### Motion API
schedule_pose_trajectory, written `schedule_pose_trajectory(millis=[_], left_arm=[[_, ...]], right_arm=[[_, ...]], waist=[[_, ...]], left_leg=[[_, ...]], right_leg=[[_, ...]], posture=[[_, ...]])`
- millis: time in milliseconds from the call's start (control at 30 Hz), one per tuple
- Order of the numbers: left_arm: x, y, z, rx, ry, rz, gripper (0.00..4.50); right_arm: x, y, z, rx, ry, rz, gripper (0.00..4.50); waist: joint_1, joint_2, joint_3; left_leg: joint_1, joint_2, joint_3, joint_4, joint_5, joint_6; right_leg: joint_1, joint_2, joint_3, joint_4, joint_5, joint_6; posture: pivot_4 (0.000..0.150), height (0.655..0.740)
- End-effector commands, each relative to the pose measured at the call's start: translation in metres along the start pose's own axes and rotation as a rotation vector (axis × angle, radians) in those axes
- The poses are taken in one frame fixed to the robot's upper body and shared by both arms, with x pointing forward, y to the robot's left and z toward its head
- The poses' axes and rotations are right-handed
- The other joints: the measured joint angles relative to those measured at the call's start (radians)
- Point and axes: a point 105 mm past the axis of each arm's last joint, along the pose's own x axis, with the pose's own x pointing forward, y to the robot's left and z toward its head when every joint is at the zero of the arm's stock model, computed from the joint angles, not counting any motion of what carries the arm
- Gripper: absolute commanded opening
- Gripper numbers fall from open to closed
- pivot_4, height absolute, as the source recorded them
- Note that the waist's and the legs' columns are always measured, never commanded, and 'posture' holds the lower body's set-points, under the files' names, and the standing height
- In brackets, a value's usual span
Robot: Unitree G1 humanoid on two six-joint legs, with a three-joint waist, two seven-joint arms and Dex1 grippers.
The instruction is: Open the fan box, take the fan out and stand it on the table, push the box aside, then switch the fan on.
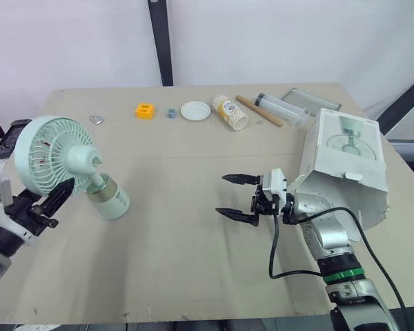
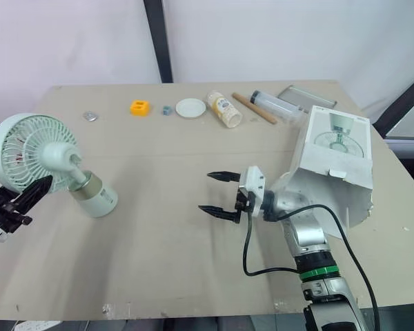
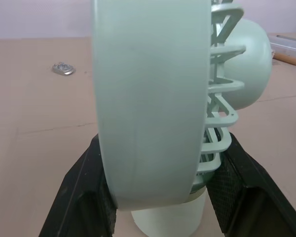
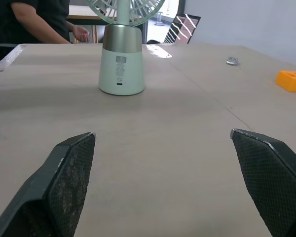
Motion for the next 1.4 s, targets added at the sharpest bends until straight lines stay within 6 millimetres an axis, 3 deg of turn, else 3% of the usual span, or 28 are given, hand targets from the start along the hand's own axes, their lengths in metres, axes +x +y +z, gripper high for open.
schedule_pose_trajectory(millis=[33, 200, 333, 567, 633, 733, 1033, 1167, 1400], left_arm=[[0.017, -0.026, 0.021, 0.057, -0.081, -0.121, 1.91], [0.048, -0.065, 0.026, 0.045, -0.115, -0.282, 1.91], [0.067, -0.09, 0.015, 0.05, -0.095, -0.374, 1.91], [0.089, -0.123, 0.01, 0.026, -0.1, -0.461, 1.91], [0.093, -0.126, 0.009, 0.027, -0.101, -0.466, 1.91], [0.097, -0.129, 0.005, 0.039, -0.089, -0.473, 1.91], [0.099, -0.131, 0.0, 0.051, -0.066, -0.47, 1.91], [0.098, -0.135, -0.003, 0.048, -0.06, -0.471, 1.91], [0.1, -0.135, -0.002, 0.048, -0.061, -0.465, 1.91]], right_arm=[[0.013, -0.004, 0.03, -0.035, -0.048, -0.001, 4.5], [0.027, -0.008, 0.052, -0.039, -0.054, -0.035, 4.5], [0.033, -0.014, 0.062, -0.026, -0.036, -0.11, 4.5], [0.04, -0.014, 0.067, 0.045, 0.017, -0.235, 4.5], [0.041, -0.012, 0.063, 0.077, 0.036, -0.267, 4.5], [0.044, -0.007, 0.058, 0.099, 0.064, -0.287, 3.5], [0.051, -0.013, 0.057, 0.151, 0.083, -0.363, 3.5], [0.053, -0.012, 0.058, 0.158, 0.082, -0.366, 2.7], [0.054, -0.014, 0.057, 0.171, 0.087, -0.378, 2.7]], waist=[[-0.001, -0.001, 0.0], [-0.002, -0.001, 0.0], [-0.01, -0.001, 0.0], [-0.011, -0.001, 0.0], [-0.01, -0.001, 0.0], [-0.01, -0.001, 0.0], [-0.011, -0.001, 0.0], [-0.011, -0.001, 0.0], [-0.01, -0.001, 0.0]], left_leg=[[0.0, 0.0, 0.0, 0.0, 0.0, -0.001], [-0.003, 0.0, 0.0, 0.0, 0.001, -0.002], [-0.009, -0.001, -0.002, 0.0, 0.001, -0.002], [-0.01, -0.003, -0.004, 0.002, 0.002, -0.003], [-0.01, -0.003, -0.005, 0.002, 0.002, -0.003], [-0.01, -0.004, -0.006, 0.002, 0.002, -0.003], [-0.01, -0.005, -0.007, 0.004, 0.002, -0.003], [-0.01, -0.005, -0.008, 0.004, 0.002, -0.003], [-0.01, -0.005, -0.008, 0.004, 0.002, -0.003]], right_leg=[[0.0, 0.0, -0.001, 0.0, 0.0, 0.0], [-0.004, 0.0, 0.0, 0.001, 0.0, 0.0], [-0.009, -0.001, -0.002, 0.001, 0.0, 0.0], [-0.008, -0.001, -0.003, 0.001, 0.0, 0.0], [-0.008, -0.002, -0.004, 0.001, 0.0, 0.0], [-0.008, -0.002, -0.005, 0.002, 0.0, 0.0], [-0.007, -0.002, -0.006, 0.002, 0.0, 0.0], [-0.006, -0.002, -0.006, 0.002, 0.0, 0.0], [-0.006, -0.002, -0.007, 0.002, 0.0, 0.0]], posture=[[0.15, 0.74], [0.15, 0.74], [0.15, 0.74], [0.15, 0.74], [0.15, 0.74], [0.15, 0.74], [0.15, 0.74], [0.15, 0.74], [0.15, 0.74]])
